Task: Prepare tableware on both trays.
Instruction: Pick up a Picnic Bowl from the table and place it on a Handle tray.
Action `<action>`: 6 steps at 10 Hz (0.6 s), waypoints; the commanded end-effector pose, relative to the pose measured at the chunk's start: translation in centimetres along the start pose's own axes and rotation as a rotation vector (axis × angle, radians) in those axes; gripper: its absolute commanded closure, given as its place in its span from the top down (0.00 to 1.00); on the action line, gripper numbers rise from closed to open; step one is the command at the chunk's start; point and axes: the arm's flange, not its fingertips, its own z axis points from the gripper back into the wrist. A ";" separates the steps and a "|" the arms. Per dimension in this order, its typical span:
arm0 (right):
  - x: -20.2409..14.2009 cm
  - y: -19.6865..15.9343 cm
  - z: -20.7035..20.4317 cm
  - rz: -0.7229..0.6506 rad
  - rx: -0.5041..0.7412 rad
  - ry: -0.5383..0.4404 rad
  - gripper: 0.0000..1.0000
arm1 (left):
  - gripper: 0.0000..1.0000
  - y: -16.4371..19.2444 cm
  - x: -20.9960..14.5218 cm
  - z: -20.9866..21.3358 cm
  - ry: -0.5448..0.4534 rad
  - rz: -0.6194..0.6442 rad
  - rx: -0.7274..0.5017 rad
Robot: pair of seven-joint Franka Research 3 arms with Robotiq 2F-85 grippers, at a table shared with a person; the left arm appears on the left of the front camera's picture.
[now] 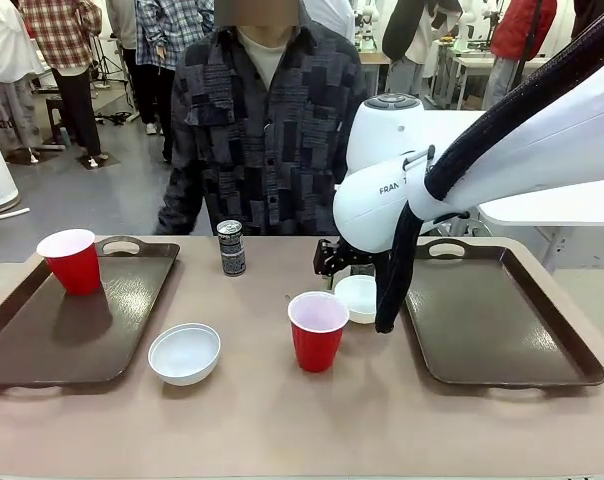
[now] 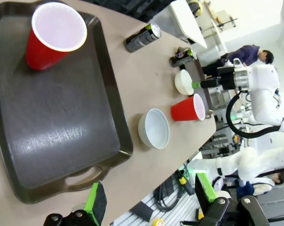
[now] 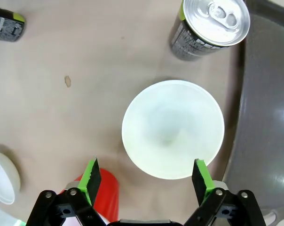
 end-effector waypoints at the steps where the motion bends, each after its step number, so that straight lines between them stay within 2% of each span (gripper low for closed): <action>1: -0.6 -0.4 0.3 0.011 0.015 0.009 1.00 | 1.00 0.1 0.0 0.2 -0.014 -0.017 -0.021; 3: 0.5 -0.3 -0.8 -0.018 0.005 0.015 1.00 | 1.00 0.1 0.0 0.2 -0.014 -0.017 -0.021; 6: 0.9 -0.2 -3.3 -0.003 0.083 0.070 1.00 | 1.00 0.1 0.0 0.2 -0.014 -0.017 -0.021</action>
